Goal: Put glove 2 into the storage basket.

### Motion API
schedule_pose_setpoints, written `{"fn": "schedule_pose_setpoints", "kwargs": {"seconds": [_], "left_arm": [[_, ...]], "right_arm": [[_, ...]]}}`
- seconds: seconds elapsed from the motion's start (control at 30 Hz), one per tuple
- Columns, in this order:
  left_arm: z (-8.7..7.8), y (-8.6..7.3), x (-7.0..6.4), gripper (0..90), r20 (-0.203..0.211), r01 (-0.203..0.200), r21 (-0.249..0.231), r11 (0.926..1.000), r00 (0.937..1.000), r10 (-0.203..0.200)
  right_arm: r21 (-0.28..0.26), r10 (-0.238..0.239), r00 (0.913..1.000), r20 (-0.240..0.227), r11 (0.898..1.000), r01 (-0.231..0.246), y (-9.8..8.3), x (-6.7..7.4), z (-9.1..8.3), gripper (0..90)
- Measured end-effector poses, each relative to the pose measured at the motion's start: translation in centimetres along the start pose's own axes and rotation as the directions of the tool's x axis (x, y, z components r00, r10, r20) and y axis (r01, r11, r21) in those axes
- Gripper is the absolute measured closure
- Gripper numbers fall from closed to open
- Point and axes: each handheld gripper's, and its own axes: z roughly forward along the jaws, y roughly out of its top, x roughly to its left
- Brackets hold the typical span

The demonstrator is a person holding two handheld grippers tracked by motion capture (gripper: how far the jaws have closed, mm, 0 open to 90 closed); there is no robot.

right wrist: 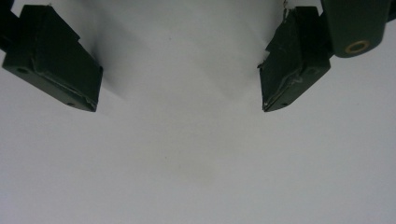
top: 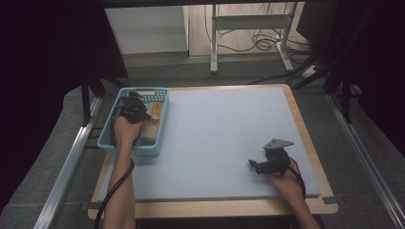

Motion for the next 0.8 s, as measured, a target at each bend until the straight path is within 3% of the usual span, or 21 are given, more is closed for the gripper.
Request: {"fn": "schedule_pose_setpoints", "kwargs": {"seconds": [0.23, 0.43, 0.6, 0.8], "left_arm": [[-0.6, -0.6, 1.2, 51.0, -0.061, 0.028, -0.034, 0.9990, 0.9977, -0.030], [-2.1, -1.1, 1.6, 31.0, -0.103, -0.006, -0.084, 0.9964, 0.9947, -0.003], [-3.2, -1.4, 1.3, 17.0, -0.033, -0.023, -0.150, 0.9884, 0.9993, 0.018], [-4.1, -2.1, 0.5, 7.3, 0.040, -0.037, -0.203, 0.9786, 0.9982, 0.046]], "right_arm": [[0.000, 0.000, 1.0000, 0.000, 1.000, 0.000, 0.0, 0.0, 0.0, 12.9], [0.000, 0.000, 1.0000, 0.000, 1.000, 0.000, 0.0, 0.0, 0.0, 12.9], [0.000, 0.000, 1.0000, 0.001, 1.000, 0.000, 0.0, 0.0, 0.0, 12.9], [0.000, 0.000, 1.0000, 0.001, 1.000, 0.000, 0.0, 0.0, 0.0, 12.9]]}}
